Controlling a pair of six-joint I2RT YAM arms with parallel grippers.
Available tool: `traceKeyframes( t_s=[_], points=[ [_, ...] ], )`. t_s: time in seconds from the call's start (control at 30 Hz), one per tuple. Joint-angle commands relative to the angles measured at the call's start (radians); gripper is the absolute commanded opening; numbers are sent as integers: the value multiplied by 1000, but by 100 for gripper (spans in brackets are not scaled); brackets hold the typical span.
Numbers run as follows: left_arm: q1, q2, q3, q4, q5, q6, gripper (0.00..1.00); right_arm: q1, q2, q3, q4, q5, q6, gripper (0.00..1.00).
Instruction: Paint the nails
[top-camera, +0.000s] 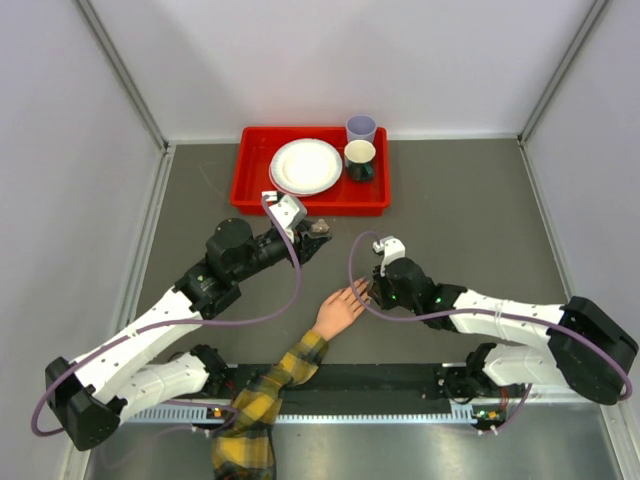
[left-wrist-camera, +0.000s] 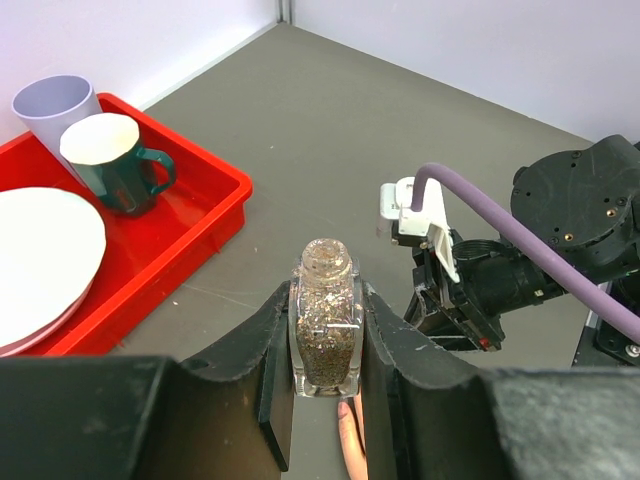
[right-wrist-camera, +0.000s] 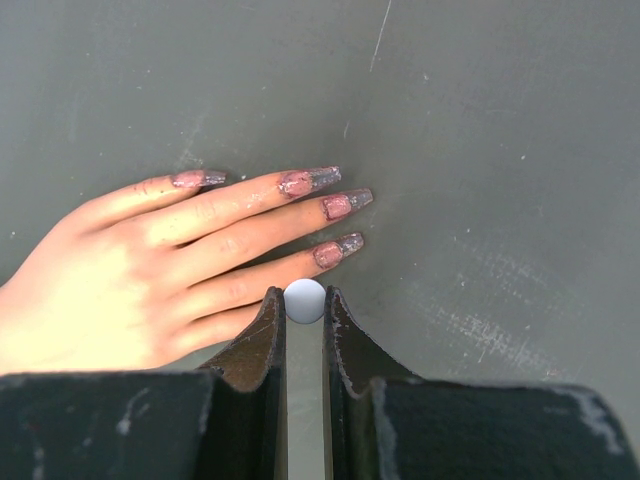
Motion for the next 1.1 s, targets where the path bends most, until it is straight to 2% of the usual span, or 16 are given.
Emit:
traceKeyframes(
  t_s=[0.0,1.07],
  points=[
    [9,1,11,76,18,-7,0,-11,6,21,34,23,7,0],
    [28,-5,-4,84,38,-18,0,-23,12,33,34,20,1,0]
  ],
)
